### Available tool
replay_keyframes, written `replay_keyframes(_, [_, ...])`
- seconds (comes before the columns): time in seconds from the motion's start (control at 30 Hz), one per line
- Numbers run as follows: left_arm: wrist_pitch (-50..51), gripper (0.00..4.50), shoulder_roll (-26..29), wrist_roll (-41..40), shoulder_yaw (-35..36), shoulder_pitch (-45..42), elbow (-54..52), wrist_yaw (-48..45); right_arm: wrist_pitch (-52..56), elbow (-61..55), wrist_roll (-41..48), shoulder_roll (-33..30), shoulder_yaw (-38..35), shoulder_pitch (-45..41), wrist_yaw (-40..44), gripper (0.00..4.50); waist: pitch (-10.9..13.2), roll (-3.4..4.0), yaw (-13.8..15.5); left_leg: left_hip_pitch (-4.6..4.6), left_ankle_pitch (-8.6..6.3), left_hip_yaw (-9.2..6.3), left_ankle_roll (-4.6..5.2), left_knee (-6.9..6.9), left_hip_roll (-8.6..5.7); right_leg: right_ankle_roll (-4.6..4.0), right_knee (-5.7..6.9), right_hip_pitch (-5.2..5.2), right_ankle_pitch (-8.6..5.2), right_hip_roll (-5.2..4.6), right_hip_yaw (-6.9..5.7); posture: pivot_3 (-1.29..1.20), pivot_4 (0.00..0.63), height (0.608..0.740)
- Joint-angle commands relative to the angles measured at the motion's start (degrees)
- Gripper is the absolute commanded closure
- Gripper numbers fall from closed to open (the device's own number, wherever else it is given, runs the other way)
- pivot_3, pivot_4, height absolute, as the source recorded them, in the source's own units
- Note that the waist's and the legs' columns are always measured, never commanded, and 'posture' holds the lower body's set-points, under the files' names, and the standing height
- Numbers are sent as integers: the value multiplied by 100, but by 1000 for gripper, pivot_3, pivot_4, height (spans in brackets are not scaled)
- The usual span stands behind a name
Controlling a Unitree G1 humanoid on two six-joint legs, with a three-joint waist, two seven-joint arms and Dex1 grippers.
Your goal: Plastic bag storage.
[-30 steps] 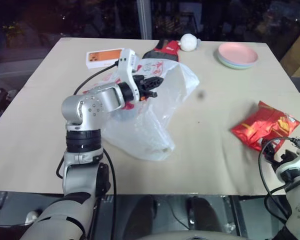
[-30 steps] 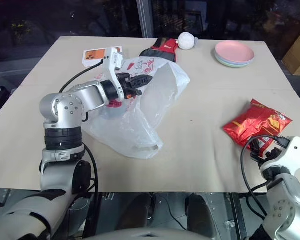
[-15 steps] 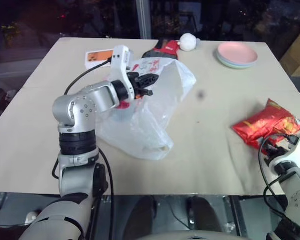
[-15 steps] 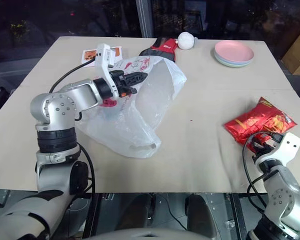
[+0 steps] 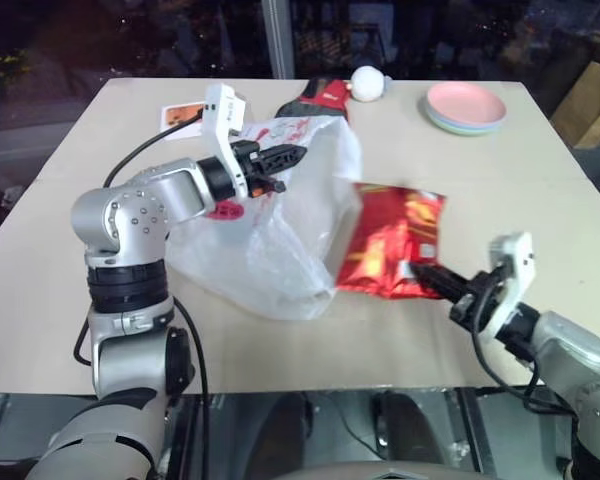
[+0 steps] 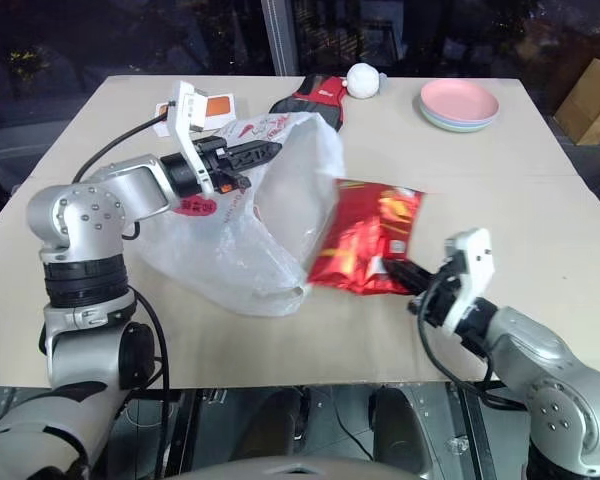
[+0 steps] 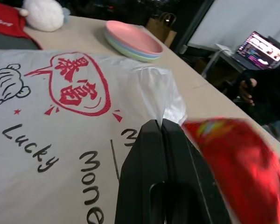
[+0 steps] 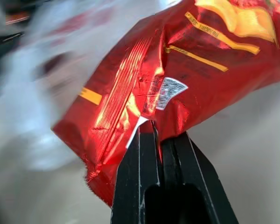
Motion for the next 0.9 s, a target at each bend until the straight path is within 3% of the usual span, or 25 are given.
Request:
replay_keyframes(0.03, [86,4500,238,-229,106,-227,-224,-220,82,484,382,-362,744,-772,609,4479,0,-3,3,-1,0,0,0,-1,0,-1,-3,0,1,0,0,0,150,740])
replay_keyframes(0.3, [548,4500,591,-665,255,-36,-711,-339,-293,1444,138,-829,1573,-1959,1313,4479,9,-7,-10,-6,-1,-3,1,-4,2,-13,-8,-2,8,4,-2,0,150,740])
replay_keyframes(0.6, [1327,4500,1232,-1525,438,373,-1254,-639,-1349,3658,-1017,-447,2624,-3290,2028,4479,12,-6,-18,-3,-1,3,1,-4,7,-15,-5,-6,10,10,4,0,150,740])
replay_keyframes(0.8, [1231,4500,1068,-1489,525,373,-1149,-236,-1347,4840,-1334,281,2291,-4074,1288,4479,13,-8,-12,-4,0,1,0,-2,7,-18,-4,-6,13,11,4,0,150,740])
replay_keyframes(0.9, [1106,4500,895,-1384,535,306,-1052,7,-1249,4809,-1422,811,2399,-4207,895,4479,13,-7,-11,-5,0,1,-1,-6,7,-21,-1,-12,14,11,4,0,150,740])
